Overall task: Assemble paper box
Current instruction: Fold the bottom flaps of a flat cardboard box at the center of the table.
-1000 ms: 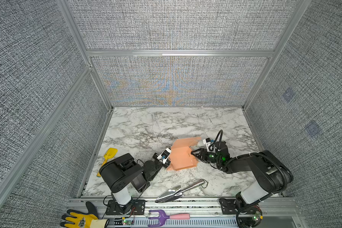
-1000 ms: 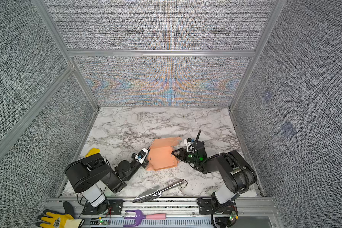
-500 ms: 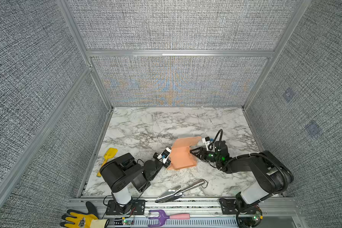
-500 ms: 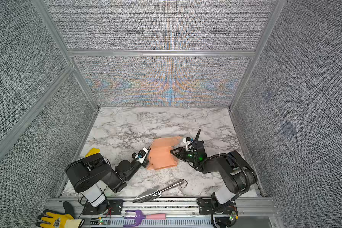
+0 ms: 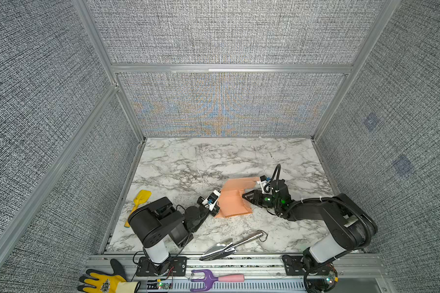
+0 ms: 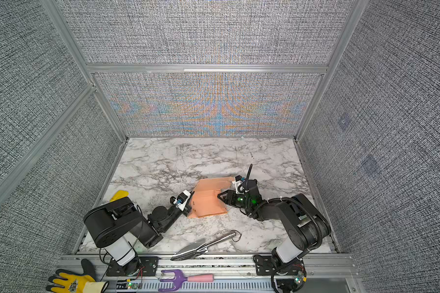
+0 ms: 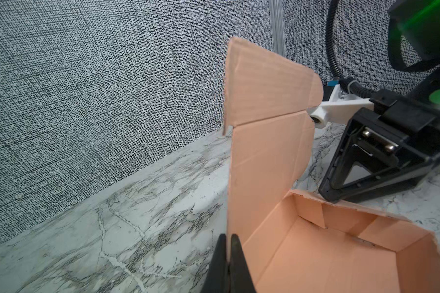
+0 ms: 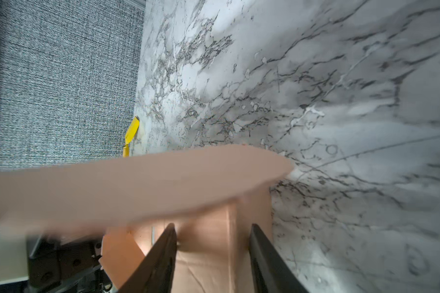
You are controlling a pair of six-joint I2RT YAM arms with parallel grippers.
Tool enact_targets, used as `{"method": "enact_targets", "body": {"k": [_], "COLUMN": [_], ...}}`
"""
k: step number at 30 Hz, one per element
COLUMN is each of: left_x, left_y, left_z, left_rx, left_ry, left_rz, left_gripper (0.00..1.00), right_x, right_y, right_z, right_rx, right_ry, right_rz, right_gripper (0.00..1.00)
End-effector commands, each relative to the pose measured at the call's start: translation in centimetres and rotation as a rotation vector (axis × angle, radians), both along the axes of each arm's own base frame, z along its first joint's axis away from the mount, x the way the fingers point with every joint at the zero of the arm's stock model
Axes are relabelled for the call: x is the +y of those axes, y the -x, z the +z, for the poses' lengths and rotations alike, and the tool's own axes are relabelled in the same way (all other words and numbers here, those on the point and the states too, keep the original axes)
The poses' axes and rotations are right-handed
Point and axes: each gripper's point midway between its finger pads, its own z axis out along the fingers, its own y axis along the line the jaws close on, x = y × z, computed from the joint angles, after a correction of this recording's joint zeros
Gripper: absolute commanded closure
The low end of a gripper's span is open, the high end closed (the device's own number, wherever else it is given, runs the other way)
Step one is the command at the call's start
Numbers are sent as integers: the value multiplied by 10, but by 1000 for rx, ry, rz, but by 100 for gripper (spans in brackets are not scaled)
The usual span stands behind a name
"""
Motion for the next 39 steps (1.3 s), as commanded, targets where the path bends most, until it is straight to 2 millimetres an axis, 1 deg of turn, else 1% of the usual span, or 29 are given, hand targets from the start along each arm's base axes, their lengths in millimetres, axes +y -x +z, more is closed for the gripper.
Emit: {"method": "enact_targets", "body": {"k": [1,6,9,12,16,20,26,29,32,36,39], "left_x": [1,3,4,4,5,5,3,2,3,7,12], "left_y": [4,4,5,6,6,7,7,7,7,7,7], "left_z": [41,42,43,44,45,46,44,44,44,45,46], "left_rx": [-107,-107,-104,-105,-102,-104,-92,-88,-83,-70,-54], "left_ry": [125,130,136,140,146,152,157,162,169,187,208], "left_rz": [-10,-7,-8,-8,-8,-11,-15,-16,-11,7,22], "left_gripper": [100,100,100,100,100,100,100,100,100,100,100], "right_x": [-9,-12,-15,-15,-12,-8,-5,-5,-5,-6,-4], "right_y": [3,6,9,10,9,6,5,7,8,10,9], "right_z": [-16,-20,-24,-26,-26,-23,-19,-20,-21,-21,-22], "right_rx": [-1,-11,-9,-15,-24,-37,-65,-83,-98,-113,-126], "right_ry": [138,204,230,253,262,264,315,352,371,358,362], "right_rz": [-4,5,11,12,21,20,12,-2,-15,-32,-37], "right_gripper": [56,55,48,48,50,58,65,73,73,69,70]}}
